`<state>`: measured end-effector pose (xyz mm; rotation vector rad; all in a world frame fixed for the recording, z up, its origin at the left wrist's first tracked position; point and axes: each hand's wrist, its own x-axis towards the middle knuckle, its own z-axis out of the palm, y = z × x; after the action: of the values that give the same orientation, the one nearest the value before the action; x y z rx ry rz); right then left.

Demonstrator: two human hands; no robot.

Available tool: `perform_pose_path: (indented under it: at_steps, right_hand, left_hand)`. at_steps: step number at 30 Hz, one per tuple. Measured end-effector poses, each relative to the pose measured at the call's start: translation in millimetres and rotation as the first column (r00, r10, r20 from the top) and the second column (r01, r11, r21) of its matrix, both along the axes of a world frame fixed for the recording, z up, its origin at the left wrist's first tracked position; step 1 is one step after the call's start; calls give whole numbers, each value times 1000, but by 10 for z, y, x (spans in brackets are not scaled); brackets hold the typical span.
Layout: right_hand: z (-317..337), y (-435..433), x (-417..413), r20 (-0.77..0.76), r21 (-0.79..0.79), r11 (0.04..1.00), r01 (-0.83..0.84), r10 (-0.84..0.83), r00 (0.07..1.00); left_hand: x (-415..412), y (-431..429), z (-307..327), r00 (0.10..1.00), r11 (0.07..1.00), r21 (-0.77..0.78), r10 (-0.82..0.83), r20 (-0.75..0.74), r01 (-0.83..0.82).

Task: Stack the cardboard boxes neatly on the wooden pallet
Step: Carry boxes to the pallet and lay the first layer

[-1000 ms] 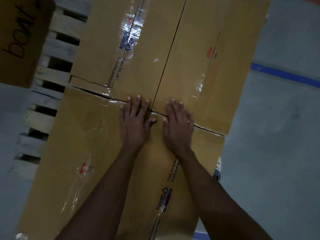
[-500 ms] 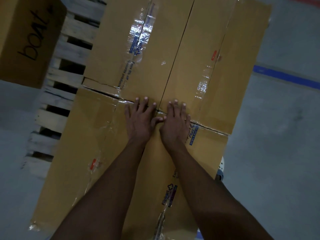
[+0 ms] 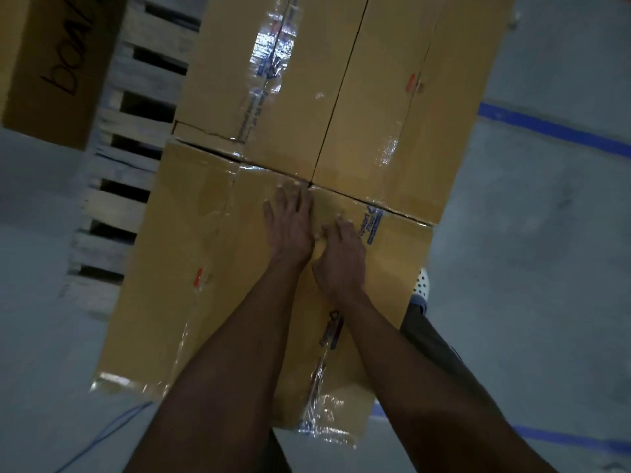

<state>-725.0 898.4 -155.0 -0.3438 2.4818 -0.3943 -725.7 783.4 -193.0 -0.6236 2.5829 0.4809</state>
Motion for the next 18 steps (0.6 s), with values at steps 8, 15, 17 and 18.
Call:
perform_pose_path:
  at_steps: [8, 15, 17, 18]
  right_hand:
    - [656, 89, 874, 19, 67, 981, -184, 183, 983]
    - [1901, -531, 1720, -29, 181, 982, -50, 56, 998]
    - [2251, -791, 2143, -13, 136, 983, 122, -121, 993]
    - [2392, -942, 2352, 30, 106, 969, 224, -228, 973]
  left_hand:
    - [1464, 176, 928, 979, 977, 93, 185, 81, -192]
    - [2563, -339, 1955, 947, 929, 188, 308, 87, -319]
    - [2812, -587, 2315, 963, 943, 200, 268, 10, -265]
    - [2934, -735, 2479, 970, 954, 195, 238, -37, -227]
